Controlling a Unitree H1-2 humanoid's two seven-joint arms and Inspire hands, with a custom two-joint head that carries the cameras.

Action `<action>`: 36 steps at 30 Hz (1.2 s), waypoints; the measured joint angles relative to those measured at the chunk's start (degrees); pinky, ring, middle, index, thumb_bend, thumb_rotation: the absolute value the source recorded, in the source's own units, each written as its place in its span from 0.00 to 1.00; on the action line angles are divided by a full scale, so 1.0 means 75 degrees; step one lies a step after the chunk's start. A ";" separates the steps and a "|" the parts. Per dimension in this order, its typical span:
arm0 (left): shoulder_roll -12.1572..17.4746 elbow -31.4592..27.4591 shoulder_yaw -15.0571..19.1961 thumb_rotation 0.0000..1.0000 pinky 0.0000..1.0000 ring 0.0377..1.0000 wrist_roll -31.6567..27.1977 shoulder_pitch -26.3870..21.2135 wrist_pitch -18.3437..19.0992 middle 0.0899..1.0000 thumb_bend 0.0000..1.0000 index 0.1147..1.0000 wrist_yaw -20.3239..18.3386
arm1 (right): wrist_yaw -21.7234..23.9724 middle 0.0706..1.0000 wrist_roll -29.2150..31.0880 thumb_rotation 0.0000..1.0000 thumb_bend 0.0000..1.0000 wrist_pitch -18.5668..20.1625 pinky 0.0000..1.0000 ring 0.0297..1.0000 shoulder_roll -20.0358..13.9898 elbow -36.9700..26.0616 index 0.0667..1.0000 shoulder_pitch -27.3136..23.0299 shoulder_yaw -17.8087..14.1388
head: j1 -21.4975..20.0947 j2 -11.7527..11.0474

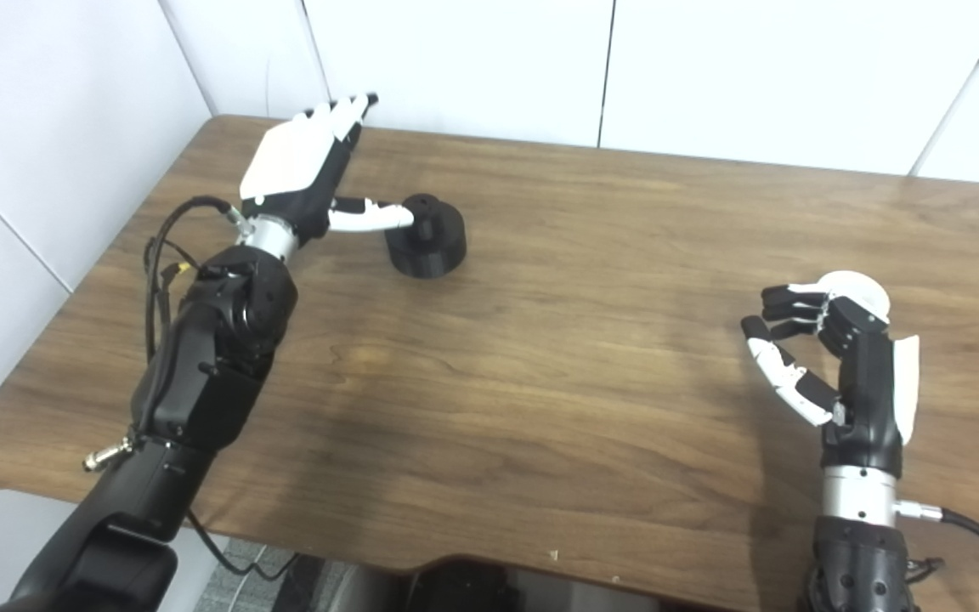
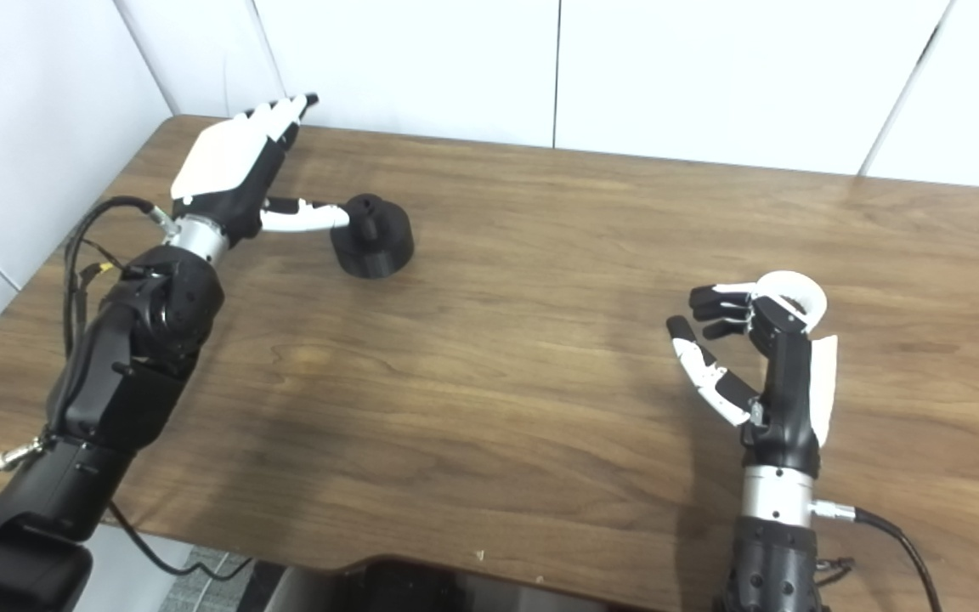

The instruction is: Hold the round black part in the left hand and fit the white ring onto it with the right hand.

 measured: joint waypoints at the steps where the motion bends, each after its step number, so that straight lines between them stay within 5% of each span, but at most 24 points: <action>1: 0.0023 0.0000 -0.0029 0.69 1.00 1.00 0.0015 0.0000 0.0027 1.00 1.00 1.00 -0.0012 | 0.0000 0.56 0.0002 0.14 0.50 0.0000 0.44 0.53 0.0000 0.0000 0.46 0.0000 -0.0002 | 0.0012 0.0000; 13: 0.0309 0.0165 -0.0517 0.74 1.00 1.00 0.0351 -0.0003 0.0298 1.00 1.00 0.95 -0.0814 | 0.0000 0.56 0.0015 0.14 0.50 -0.0030 0.44 0.53 -0.0002 -0.0008 0.46 0.0014 -0.0014 | 0.0012 0.0047; 23: 0.0346 0.0163 -0.0792 0.69 1.00 1.00 0.0554 0.0001 0.0535 1.00 1.00 0.90 -0.1427 | 0.0000 0.56 0.0031 0.14 0.50 -0.0030 0.45 0.53 -0.0002 -0.0036 0.46 0.0059 -0.0039 | -0.0012 0.0105; 36: 0.0298 0.0472 -0.1083 0.68 1.00 1.00 0.0812 0.0002 0.0681 1.00 1.00 0.92 -0.1413 | 0.0001 0.55 0.0043 0.14 0.50 -0.0029 0.45 0.53 -0.0003 -0.0084 0.46 0.0095 -0.0087 | -0.0012 0.0164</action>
